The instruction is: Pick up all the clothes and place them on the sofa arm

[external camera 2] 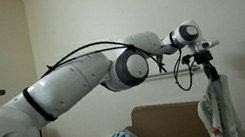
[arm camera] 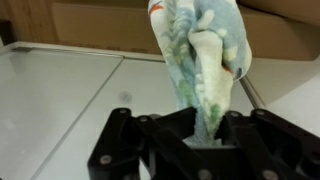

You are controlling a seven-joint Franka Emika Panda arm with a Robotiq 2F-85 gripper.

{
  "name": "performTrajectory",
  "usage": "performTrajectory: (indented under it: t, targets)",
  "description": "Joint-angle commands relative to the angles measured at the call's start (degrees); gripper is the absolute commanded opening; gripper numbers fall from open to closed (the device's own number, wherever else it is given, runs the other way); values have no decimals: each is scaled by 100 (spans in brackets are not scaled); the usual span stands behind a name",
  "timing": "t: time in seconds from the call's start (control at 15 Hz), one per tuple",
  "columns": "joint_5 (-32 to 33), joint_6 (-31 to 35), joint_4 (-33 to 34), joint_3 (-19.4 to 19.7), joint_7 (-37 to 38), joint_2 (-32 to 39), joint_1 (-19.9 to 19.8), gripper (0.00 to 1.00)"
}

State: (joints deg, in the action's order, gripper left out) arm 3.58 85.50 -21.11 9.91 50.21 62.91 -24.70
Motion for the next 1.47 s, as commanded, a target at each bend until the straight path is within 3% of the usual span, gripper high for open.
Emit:
performTrajectory:
  t: [0.0, 0.47, 0.53, 0.6, 0.73, 0.8, 0.87, 0.93, 1.0, 1.07, 1.13, 1.27, 1.33, 1.4]
  targets:
    - [3, 309, -117, 114, 652, 127, 69, 1]
    - [94, 115, -135, 279, 1624, 482, 242, 1]
    - [88, 258, -559, 323, 1797, 304, 318, 1]
    - [61, 219, -576, 340, 1990, 329, 297, 1]
    - [-1, 81, -606, 375, 2329, 360, 240, 1]
    - [-25, -311, 81, 335, 2461, 741, 102, 0]
    - [-66, -437, 80, 313, 2581, 745, 30, 1]
    - [-104, -262, -611, 332, 2707, 368, 54, 1]
    - [-153, -332, -595, 297, 2796, 369, -38, 1]
    - [-169, -702, 145, 238, 2872, 752, -199, 1]
    - [-202, -465, -581, 250, 2937, 356, -191, 1]
    - [-237, -541, -584, 215, 3015, 354, -322, 1]
    - [-269, -892, 154, 166, 3013, 747, -466, 1]
    - [-293, -628, -579, 184, 3028, 354, -433, 1]
